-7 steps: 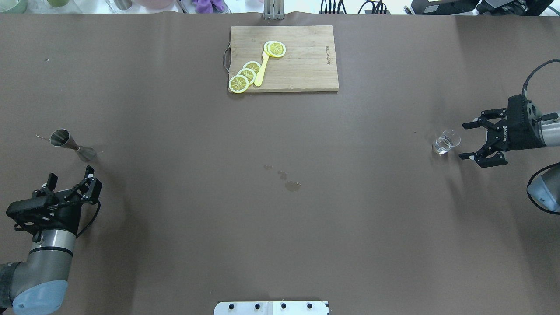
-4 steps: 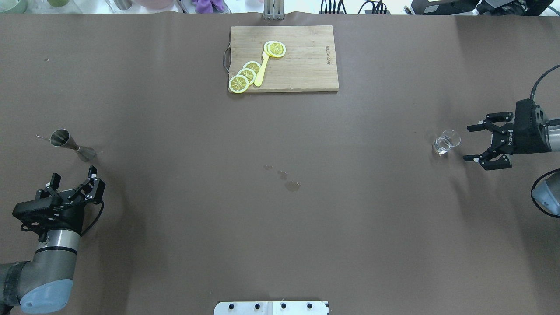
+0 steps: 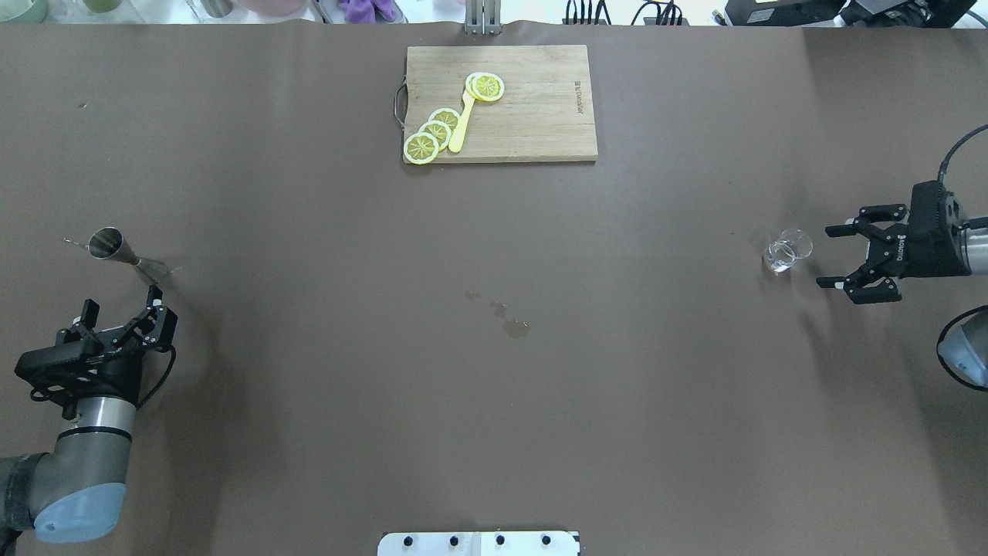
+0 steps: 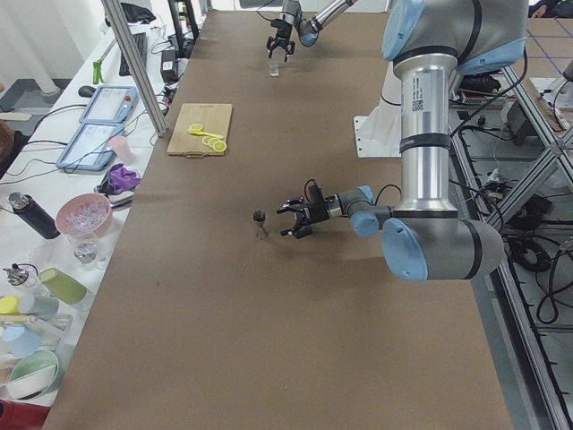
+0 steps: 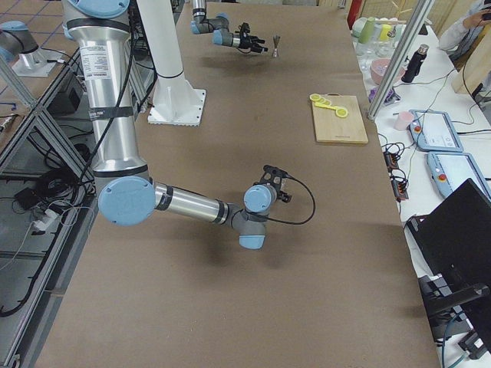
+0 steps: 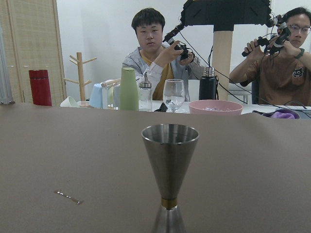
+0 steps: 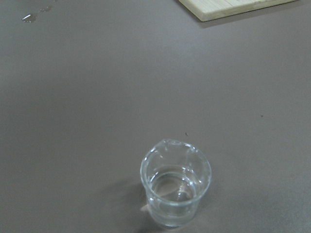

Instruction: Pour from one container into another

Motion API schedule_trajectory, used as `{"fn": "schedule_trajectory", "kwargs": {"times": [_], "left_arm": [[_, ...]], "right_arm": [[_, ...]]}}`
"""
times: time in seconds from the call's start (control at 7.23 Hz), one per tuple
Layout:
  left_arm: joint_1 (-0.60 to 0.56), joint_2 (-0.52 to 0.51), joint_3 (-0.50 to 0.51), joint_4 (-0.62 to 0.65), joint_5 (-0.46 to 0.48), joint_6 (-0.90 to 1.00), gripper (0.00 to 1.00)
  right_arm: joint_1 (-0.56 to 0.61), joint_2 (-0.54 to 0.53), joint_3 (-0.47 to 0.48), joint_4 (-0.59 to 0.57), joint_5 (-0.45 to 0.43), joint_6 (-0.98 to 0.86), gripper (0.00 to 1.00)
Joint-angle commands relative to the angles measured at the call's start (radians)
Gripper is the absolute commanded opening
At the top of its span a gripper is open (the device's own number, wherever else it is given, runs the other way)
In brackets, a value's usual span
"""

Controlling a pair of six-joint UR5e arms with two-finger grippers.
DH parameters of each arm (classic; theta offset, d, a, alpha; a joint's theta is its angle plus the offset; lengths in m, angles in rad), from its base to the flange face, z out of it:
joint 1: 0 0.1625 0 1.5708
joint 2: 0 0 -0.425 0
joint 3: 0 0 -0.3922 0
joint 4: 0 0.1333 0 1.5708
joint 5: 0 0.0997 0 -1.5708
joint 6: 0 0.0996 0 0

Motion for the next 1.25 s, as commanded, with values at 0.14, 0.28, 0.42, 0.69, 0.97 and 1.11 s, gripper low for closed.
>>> {"fn": "schedule_trajectory", "kwargs": {"times": [0.14,0.28,0.42,0.69,0.97,1.11], "left_arm": [[-0.029,-0.037,0.034,0.013,0.001,0.0,0.97],[-0.038,-0.037,0.037,0.013,0.001,0.0,0.97],[-0.051,-0.037,0.038,0.016,0.001,0.002,0.97],[-0.071,-0.072,0.067,0.015,-0.003,0.003,0.97],[-0.094,-0.106,0.092,0.015,-0.003,0.003,0.97],[-0.098,-0.106,0.101,0.027,-0.002,0.003,0.97]], "right_arm": [[-0.04,0.015,-0.034,0.032,-0.046,0.02,0.95],[-0.04,0.018,-0.032,0.033,-0.06,0.04,0.95],[-0.042,0.027,-0.032,0.033,-0.074,0.051,0.95],[-0.042,0.033,-0.032,0.035,-0.119,0.069,0.95],[-0.043,0.039,-0.034,0.035,-0.129,0.087,0.95],[-0.046,0.044,-0.034,0.035,-0.129,0.095,0.95]]}}
